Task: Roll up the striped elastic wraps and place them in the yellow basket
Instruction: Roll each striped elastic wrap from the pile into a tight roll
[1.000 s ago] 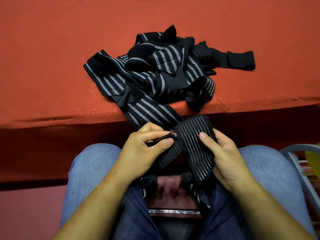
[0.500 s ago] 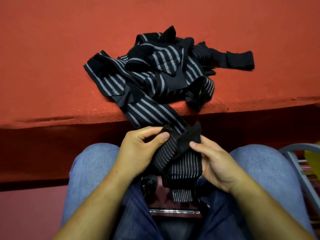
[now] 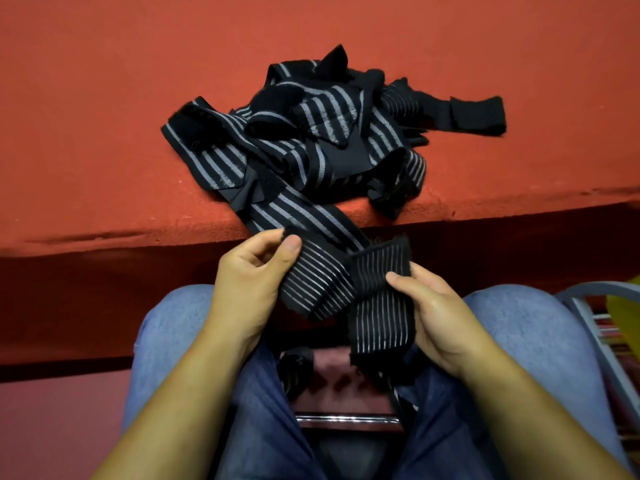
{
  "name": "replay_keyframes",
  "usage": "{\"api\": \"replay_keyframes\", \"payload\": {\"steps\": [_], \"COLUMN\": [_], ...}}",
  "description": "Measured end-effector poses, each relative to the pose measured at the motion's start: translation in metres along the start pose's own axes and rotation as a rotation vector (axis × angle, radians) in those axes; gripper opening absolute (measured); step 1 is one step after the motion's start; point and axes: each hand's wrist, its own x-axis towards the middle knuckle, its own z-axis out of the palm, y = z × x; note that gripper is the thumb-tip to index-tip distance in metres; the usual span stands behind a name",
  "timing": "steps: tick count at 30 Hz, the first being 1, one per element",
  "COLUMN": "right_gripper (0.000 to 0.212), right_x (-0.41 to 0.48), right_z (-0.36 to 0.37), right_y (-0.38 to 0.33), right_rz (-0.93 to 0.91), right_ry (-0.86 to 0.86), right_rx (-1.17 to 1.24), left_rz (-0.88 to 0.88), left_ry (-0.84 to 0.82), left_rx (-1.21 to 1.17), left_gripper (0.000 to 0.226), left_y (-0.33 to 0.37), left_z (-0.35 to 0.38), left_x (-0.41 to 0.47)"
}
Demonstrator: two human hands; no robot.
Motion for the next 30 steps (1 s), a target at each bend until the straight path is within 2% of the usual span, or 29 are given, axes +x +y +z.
{"api": "replay_keyframes", "payload": {"steps": [4,8,11,14,17,23,25,27,30], "right_gripper": [0.022,0.024,0.027,0.026,0.022,0.024,0.029,0.026,0.025], "right_x": [0.006,0.010,0.008,0.006,0.003,-0.002,-0.003,-0.003,0.001], "right_z": [0.000,-0.007,-0.006,-0.005,-0.004,0.002,0.003,0.003,-0.001], "right_y": [0.002,0.002,0.002,0.004,0.005,0.009,0.008,0.007,0.004], "right_rz": [-0.064,-0.155,-0.194,-0.237,-0.225,-0.182,-0.165,-0.192,-0.234], "right_ry": [0.164,0.315,0.303,0.262,0.175,-0.053,-0.091,-0.047,0.096], "right_rx": [-0.027,-0.088,-0.178,-0.316,-0.323,-0.290,-0.256,-0.262,-0.279], "left_rz": [-0.107,-0.200,-0.309,-0.333,-0.303,-0.069,-0.090,-0.207,-0.390], "left_ry": [-0.138,-0.329,-0.483,-0.564,-0.538,-0.396,-0.386,-0.475,-0.751], "left_rx": [-0.219,-0.272,-0.250,-0.169,-0.060,0.174,0.154,0.058,-0.066], "left_gripper": [0.023,0.050,0.048,0.019,0.018,0.018,0.015,0.009,0.009], "left_y": [0.003,0.005,0.008,0.008,0.007,0.005,0.005,0.005,0.009], "left_z": [0.001,0.000,0.000,0.003,0.007,0.014,0.014,0.012,0.006], "left_x": [0.000,-0.005,-0.009,-0.015,-0.018,-0.014,-0.014,-0.015,-0.019]}}
